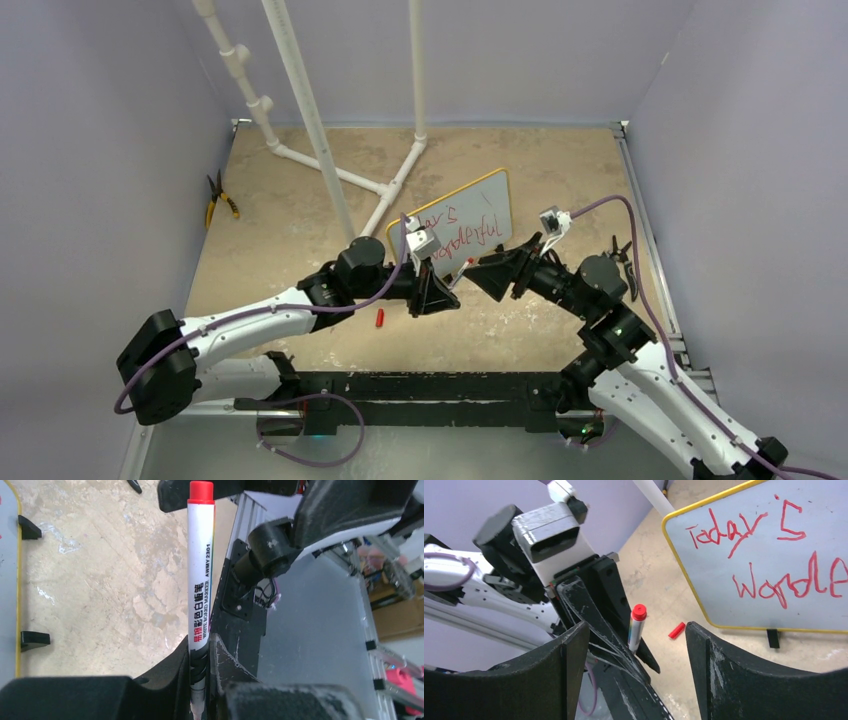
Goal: Write a sentence on the whiteboard
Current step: Pass from the right arm to the left, then pass from the left arm to the right
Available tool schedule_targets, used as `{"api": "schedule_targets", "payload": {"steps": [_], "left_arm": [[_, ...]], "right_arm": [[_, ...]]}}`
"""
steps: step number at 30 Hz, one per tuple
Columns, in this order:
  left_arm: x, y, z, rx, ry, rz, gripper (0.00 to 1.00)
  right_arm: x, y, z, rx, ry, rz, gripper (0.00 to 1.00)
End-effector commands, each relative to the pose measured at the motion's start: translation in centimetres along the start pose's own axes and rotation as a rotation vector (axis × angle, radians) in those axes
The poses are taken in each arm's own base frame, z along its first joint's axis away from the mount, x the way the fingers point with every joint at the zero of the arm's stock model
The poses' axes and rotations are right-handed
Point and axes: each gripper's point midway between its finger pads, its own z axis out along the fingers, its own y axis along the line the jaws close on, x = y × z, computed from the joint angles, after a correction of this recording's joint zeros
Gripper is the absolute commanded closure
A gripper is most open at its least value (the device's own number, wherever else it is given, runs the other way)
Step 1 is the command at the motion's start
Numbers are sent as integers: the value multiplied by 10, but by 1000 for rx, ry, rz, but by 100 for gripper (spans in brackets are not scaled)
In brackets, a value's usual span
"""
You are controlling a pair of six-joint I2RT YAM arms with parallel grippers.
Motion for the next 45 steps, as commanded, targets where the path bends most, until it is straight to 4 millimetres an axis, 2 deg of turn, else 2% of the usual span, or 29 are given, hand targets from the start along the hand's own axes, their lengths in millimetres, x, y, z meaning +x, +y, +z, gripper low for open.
{"api": "schedule_targets", "payload": {"steps": [1,5,11,16,18,21,23,25,28,30,33,35,39,42,45], "left_arm": [[-34,-12,3,41,-169,-62,100],[-33,-13,7,59,-177,-87,100],[-31,-14,10,69,-174,-98,100],[-32,-9,13,50,-177,-104,100],[-32,-5,14,29,-179,-112,100],[-32,7,13,-44,-187,-132,99],[-31,14,7,-99,-197,-141,89],[-28,24,-3,-177,-206,-157,75],[-16,40,-25,-318,-189,-191,65],[-2,50,-41,-412,-149,-223,64],[33,69,-72,-594,-49,-270,66],[61,85,-100,-748,26,-305,67],[93,109,-136,-978,94,-342,67],[111,121,-144,-1064,159,-350,69],[123,129,-135,-1072,197,-357,70]], "right_arm": [[-28,22,4,-113,-138,2,28],[-17,26,12,-170,-87,-22,30],[2,25,21,-221,-16,-14,43],[8,28,21,-252,4,-25,74],[8,25,22,-233,-1,-21,100],[4,21,21,-209,-28,-22,100],[-4,16,21,-167,-63,-25,100],[-13,6,19,-96,-105,-30,100],[-27,-1,12,-16,-168,-48,100],[-37,-6,5,31,-215,-52,100],[-50,-17,-6,117,-287,-33,100],[-52,-21,-9,145,-304,-31,100],[-55,-27,-12,176,-325,-30,100],[-57,-30,-13,197,-334,-30,100],[-59,-32,-16,205,-348,-38,100]]}}
